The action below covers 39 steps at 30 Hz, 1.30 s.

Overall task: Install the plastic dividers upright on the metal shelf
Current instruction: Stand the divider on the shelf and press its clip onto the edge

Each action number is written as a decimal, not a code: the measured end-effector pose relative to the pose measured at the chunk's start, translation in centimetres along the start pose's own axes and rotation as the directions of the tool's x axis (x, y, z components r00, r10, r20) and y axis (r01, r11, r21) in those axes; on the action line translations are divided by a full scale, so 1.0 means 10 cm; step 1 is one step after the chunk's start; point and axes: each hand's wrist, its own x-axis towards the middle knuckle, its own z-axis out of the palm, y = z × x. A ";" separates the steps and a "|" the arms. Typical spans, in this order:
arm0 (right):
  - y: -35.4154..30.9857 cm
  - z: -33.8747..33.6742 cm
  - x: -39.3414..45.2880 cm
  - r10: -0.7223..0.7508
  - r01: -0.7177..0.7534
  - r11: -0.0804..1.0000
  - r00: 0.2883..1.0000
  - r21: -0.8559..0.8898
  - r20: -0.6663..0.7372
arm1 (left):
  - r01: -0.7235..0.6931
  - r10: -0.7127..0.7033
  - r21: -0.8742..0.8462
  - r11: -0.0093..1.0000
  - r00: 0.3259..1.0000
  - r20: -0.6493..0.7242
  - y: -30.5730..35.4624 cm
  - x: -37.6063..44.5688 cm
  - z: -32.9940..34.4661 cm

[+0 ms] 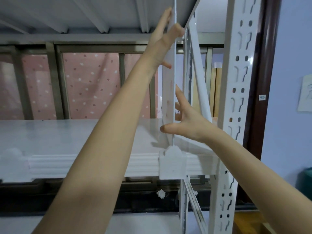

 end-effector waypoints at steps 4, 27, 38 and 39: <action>-0.04 0.01 -0.02 0.009 -0.009 1.000 0.999 -0.003 -0.037 | 0.042 -0.043 0.022 0.999 0.998 0.039 0.07 0.01 -0.09; 0.09 0.17 -0.95 -0.010 0.079 0.727 0.994 -0.682 0.105 | 0.014 -0.314 0.611 0.792 0.867 0.387 -0.20 -2.12 -0.03; 0.46 0.26 -1.02 -0.404 0.174 0.358 0.915 -0.917 0.016 | -0.259 0.094 0.883 0.391 0.966 0.241 -0.55 -2.42 0.21; 0.47 0.28 -1.02 -0.425 0.172 0.351 0.905 -0.920 0.008 | -0.251 0.101 0.894 0.370 0.968 0.230 -0.57 -2.44 0.24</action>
